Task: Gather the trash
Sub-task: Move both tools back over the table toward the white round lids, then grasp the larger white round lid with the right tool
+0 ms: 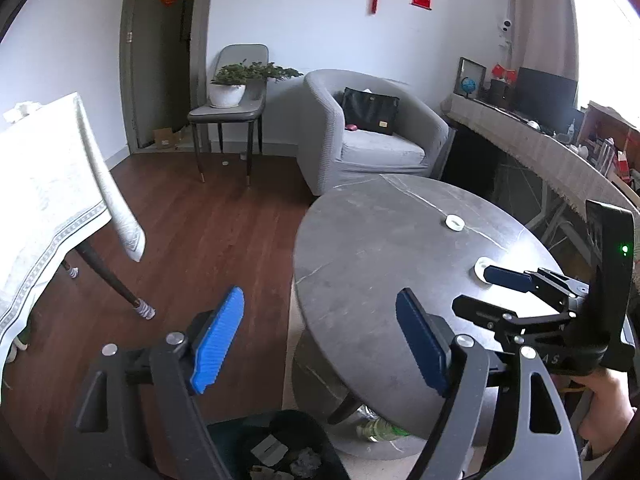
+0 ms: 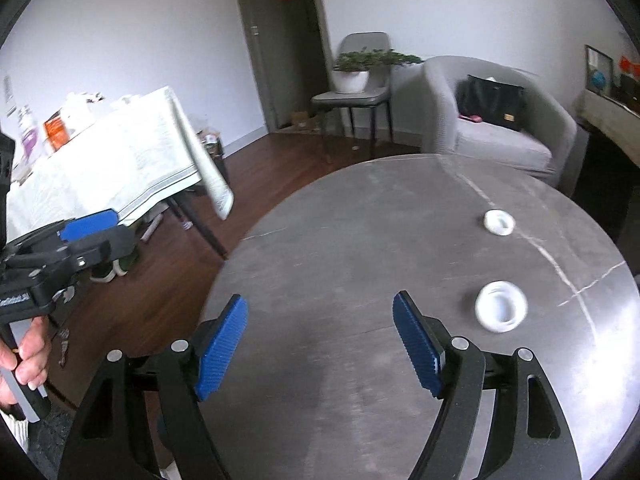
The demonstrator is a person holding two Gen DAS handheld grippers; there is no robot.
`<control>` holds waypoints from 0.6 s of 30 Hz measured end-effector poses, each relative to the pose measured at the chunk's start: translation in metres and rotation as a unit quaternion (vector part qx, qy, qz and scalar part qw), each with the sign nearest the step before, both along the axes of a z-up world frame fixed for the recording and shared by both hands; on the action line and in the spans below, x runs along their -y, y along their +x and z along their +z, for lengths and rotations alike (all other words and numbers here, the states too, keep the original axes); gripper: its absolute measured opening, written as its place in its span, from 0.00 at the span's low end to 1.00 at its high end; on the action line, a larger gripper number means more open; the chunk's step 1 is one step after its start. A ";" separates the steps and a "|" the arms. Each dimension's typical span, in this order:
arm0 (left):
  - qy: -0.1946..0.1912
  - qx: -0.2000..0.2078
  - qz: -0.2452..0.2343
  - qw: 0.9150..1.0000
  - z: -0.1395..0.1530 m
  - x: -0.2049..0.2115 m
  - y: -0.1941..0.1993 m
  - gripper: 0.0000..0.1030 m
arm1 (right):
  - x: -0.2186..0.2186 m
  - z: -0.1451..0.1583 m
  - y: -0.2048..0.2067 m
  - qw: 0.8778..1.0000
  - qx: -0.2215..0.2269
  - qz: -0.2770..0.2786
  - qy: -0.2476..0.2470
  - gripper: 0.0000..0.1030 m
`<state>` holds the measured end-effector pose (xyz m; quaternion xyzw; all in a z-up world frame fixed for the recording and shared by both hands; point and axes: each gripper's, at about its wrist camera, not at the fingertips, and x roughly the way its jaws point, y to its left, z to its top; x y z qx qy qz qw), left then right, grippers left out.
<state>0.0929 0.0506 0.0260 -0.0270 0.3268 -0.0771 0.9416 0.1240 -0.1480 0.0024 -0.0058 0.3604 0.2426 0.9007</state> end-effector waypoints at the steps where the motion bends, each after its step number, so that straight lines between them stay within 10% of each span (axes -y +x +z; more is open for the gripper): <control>1: 0.000 0.000 -0.002 1.000 -0.001 0.004 0.004 0.79 | 0.006 -0.001 0.005 1.000 -0.002 -0.006 0.001 0.74; 18: 0.000 -0.026 -0.018 0.999 -0.019 0.047 0.056 0.79 | 0.066 -0.024 0.050 0.995 -0.031 -0.087 -0.044 0.74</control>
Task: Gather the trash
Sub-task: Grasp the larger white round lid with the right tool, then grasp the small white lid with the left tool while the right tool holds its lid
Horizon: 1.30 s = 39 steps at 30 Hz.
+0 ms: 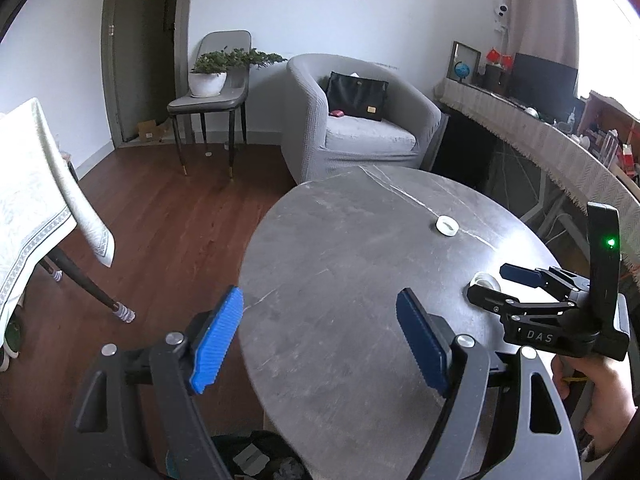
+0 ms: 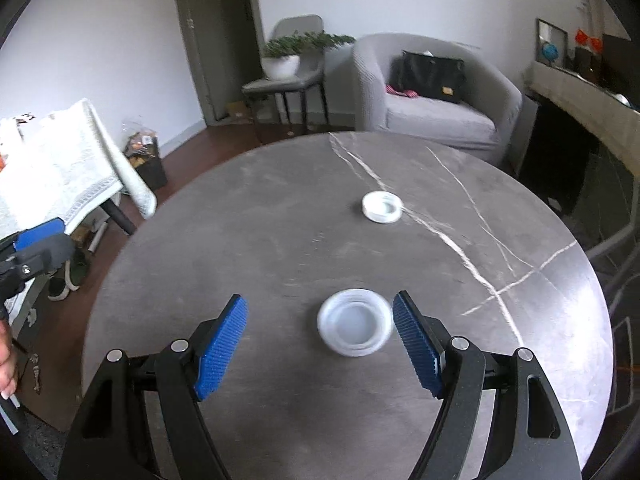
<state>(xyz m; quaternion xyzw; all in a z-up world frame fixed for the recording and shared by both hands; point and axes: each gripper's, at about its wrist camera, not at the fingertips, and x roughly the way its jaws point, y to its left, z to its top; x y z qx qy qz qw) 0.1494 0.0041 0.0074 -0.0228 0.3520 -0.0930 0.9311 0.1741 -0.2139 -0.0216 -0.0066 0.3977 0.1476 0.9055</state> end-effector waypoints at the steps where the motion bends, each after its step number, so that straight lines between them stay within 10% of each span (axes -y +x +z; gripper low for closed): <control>1: -0.004 -0.002 -0.002 1.000 -0.001 0.003 0.004 0.79 | 0.002 -0.002 0.003 1.000 -0.005 -0.001 -0.001 0.73; 15: -0.014 -0.018 -0.043 0.999 -0.009 0.053 0.046 0.83 | 0.018 -0.009 0.021 0.999 -0.038 0.009 -0.020 0.39; 39: 0.061 -0.034 -0.155 0.985 -0.031 0.182 0.113 0.59 | 0.129 0.009 0.028 0.993 -0.016 -0.071 0.096 0.39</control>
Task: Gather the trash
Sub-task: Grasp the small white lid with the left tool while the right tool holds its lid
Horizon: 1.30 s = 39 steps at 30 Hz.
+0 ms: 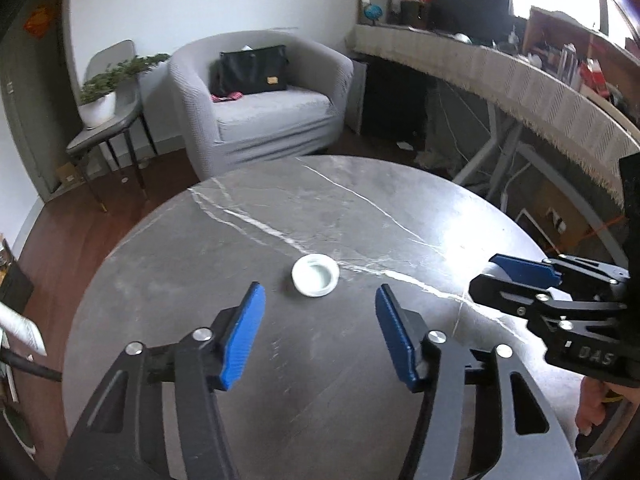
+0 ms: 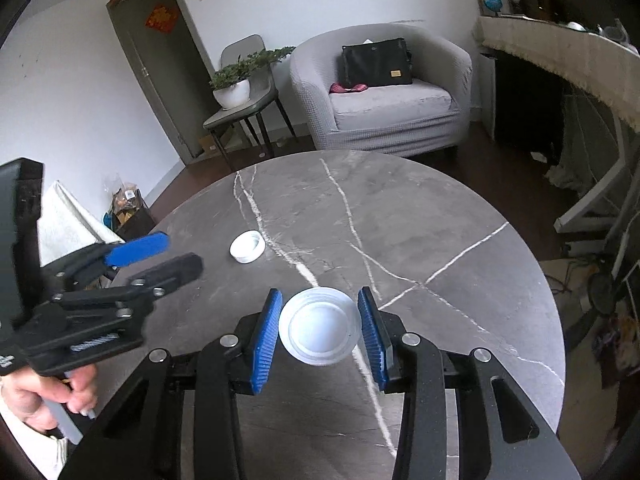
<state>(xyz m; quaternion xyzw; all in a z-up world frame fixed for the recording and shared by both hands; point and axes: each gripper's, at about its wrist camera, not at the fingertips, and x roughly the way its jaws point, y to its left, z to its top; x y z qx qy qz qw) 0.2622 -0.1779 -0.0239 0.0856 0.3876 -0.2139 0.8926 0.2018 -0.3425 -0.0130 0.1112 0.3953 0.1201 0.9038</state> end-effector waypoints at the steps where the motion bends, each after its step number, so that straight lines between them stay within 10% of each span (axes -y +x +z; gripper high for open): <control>1: 0.004 -0.003 0.000 1.000 -0.004 0.004 0.004 0.58 | 0.001 0.000 -0.001 1.000 -0.001 -0.002 0.002 0.39; 23: 0.021 -0.045 0.022 0.999 -0.023 0.018 0.034 0.32 | 0.011 0.006 -0.006 1.000 0.000 0.000 0.027 0.39; 39: 0.028 -0.034 0.038 0.998 -0.012 -0.023 -0.048 0.32 | -0.027 0.015 -0.033 0.999 0.004 0.008 0.033 0.39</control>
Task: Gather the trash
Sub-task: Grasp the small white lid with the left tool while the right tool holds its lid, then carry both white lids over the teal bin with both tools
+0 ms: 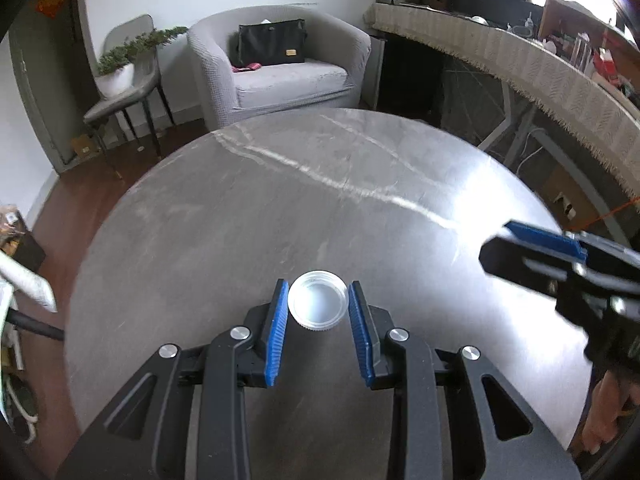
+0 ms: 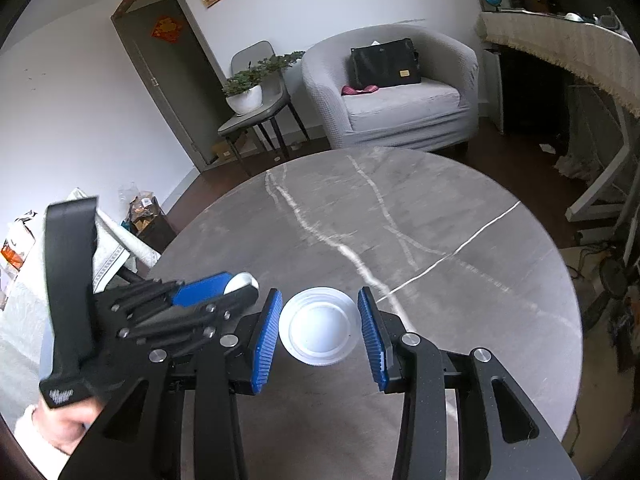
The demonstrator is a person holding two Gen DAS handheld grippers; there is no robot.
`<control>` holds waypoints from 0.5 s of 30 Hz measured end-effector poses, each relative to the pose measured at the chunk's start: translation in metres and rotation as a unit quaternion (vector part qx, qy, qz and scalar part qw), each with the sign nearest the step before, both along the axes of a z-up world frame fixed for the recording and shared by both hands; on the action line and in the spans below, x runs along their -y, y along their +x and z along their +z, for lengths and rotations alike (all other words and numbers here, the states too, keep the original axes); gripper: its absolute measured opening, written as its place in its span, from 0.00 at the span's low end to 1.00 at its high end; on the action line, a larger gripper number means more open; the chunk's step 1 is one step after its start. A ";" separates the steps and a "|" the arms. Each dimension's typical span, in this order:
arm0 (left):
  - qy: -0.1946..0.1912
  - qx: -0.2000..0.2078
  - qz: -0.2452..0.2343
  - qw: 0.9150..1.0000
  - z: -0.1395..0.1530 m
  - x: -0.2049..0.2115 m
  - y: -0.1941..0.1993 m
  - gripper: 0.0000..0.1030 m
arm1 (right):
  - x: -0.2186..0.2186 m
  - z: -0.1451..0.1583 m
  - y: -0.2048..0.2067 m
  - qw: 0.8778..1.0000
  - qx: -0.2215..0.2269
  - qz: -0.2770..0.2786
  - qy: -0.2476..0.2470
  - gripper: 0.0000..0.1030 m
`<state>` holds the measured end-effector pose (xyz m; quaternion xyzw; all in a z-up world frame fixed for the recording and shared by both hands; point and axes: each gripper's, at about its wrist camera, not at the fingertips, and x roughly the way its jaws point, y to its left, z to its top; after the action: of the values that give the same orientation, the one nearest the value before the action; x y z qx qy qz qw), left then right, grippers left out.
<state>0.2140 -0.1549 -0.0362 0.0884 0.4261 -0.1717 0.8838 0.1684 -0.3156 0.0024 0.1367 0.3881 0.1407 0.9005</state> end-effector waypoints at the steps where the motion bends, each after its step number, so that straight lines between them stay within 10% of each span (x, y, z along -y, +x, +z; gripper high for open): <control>1: 0.001 0.001 0.002 1.000 0.000 -0.006 -0.006 0.32 | -0.003 0.000 -0.003 1.000 0.001 0.001 0.001 0.39; 15: -0.033 0.001 0.069 0.997 0.001 -0.101 -0.089 0.32 | -0.075 -0.002 -0.043 0.999 0.012 0.035 0.000 0.39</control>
<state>0.1250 -0.0537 -0.0347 0.0295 0.4247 -0.1247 0.8962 0.1252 -0.2410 0.0003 0.1217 0.3822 0.1740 0.8993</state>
